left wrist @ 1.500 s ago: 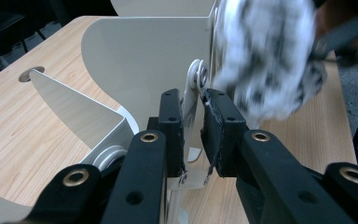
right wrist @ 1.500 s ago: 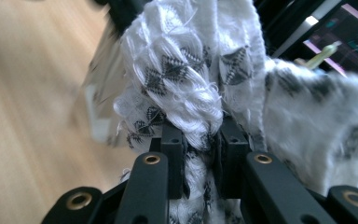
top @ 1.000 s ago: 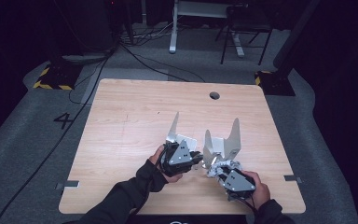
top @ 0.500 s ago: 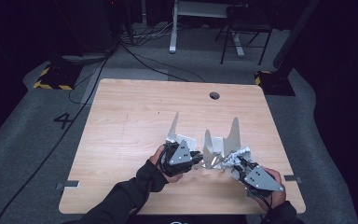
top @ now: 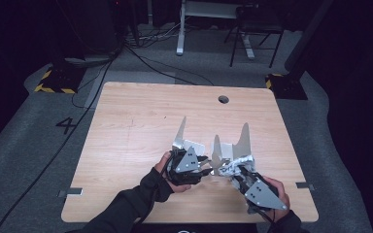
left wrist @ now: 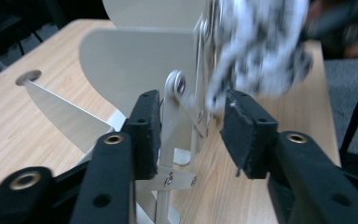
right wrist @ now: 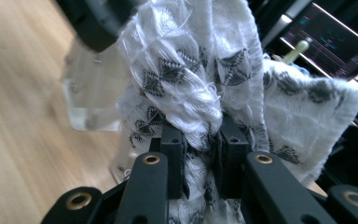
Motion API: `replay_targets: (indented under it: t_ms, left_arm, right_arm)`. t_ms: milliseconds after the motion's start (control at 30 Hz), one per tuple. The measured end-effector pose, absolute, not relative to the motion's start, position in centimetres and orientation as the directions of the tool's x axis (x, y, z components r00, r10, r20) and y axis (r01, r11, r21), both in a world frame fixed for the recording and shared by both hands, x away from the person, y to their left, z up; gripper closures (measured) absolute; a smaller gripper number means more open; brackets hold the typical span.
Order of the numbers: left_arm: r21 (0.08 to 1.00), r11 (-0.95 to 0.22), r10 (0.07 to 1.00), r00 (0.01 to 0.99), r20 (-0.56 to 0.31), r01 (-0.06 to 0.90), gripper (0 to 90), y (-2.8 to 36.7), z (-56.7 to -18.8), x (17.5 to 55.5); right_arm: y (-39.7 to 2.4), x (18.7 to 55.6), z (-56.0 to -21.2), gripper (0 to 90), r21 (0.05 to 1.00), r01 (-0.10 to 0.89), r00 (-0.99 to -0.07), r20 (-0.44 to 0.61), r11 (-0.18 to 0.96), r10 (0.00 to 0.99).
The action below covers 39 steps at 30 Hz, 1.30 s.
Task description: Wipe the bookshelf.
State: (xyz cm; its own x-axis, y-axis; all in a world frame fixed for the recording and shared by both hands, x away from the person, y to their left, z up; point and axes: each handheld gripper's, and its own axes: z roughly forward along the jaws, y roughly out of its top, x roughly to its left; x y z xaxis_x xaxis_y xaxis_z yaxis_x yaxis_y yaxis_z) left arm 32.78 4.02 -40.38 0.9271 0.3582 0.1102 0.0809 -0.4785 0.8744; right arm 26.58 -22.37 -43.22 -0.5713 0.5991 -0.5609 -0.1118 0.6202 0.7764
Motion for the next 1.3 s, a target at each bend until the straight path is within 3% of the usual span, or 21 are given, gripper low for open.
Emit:
replay_targets:
  t_ms: [233, 533, 800, 967, 1300]
  left_arm:
    - [0.891, -0.45, 0.347, 0.931, 0.115, 0.058, 44.4, 5.7, -39.0, 31.7]
    - [0.869, -0.492, 0.379, 0.913, 0.151, 0.061, 36.3, 9.0, -39.8, 29.7]
    - [0.794, -0.594, 0.427, 0.887, 0.175, 0.13, 32.7, 11.7, -43.0, 29.6]
    - [0.74, -0.637, 0.465, 0.873, 0.146, 0.216, 31.5, 14.5, -45.4, 30.4]
    - [0.695, -0.638, 0.541, 0.835, 0.098, 0.332, 29.5, 18.2, -48.3, 31.5]
  right_arm:
    - [-20.2, 27.2, -45.5, 77.0, 0.713, -0.104, -0.622, -0.591, 0.693, 0.514]
    - [-20.9, 28.8, -48.3, 76.9, 0.658, 0.0, -0.668, -0.56, 0.753, 0.49]
    - [-21.7, 28.2, -46.7, 76.7, 0.703, -0.013, -0.636, -0.554, 0.711, 0.537]
    - [-21.7, 27.6, -45.4, 76.2, 0.73, -0.05, -0.615, -0.56, 0.681, 0.555]
    - [-20.3, 27.3, -42.7, 75.9, 0.749, -0.15, -0.582, -0.594, 0.645, 0.555]
